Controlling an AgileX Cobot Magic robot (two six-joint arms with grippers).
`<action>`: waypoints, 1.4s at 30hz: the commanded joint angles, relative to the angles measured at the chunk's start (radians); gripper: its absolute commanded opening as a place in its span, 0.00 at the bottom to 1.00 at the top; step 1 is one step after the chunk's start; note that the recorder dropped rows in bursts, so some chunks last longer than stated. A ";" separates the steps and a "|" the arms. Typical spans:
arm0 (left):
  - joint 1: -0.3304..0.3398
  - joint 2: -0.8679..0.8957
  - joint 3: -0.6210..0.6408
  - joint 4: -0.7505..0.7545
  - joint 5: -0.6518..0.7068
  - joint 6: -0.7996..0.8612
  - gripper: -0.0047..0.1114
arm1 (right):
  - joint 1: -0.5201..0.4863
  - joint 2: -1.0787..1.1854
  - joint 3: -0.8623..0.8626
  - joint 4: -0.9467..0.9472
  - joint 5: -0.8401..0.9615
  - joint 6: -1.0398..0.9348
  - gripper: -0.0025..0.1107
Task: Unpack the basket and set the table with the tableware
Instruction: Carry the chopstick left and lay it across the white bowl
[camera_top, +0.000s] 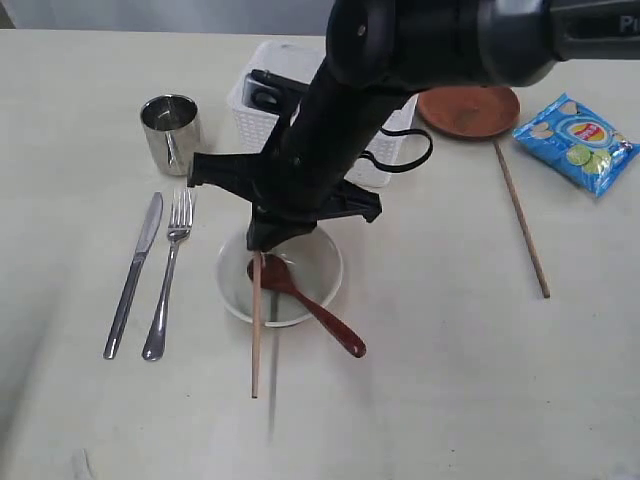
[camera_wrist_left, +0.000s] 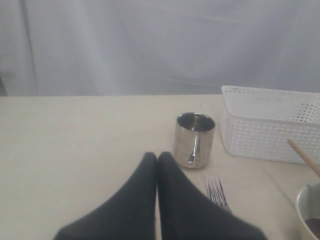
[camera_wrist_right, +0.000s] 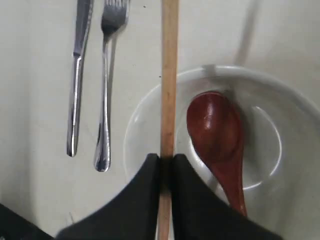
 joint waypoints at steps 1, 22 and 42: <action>-0.001 -0.004 0.003 -0.007 -0.006 0.000 0.04 | -0.001 0.025 -0.007 -0.013 0.008 0.021 0.02; -0.001 -0.004 0.003 -0.007 -0.006 0.000 0.04 | -0.001 0.070 -0.007 -0.021 0.029 0.036 0.02; -0.001 -0.004 0.003 -0.007 -0.006 0.000 0.04 | -0.001 0.042 -0.007 -0.037 0.020 0.024 0.23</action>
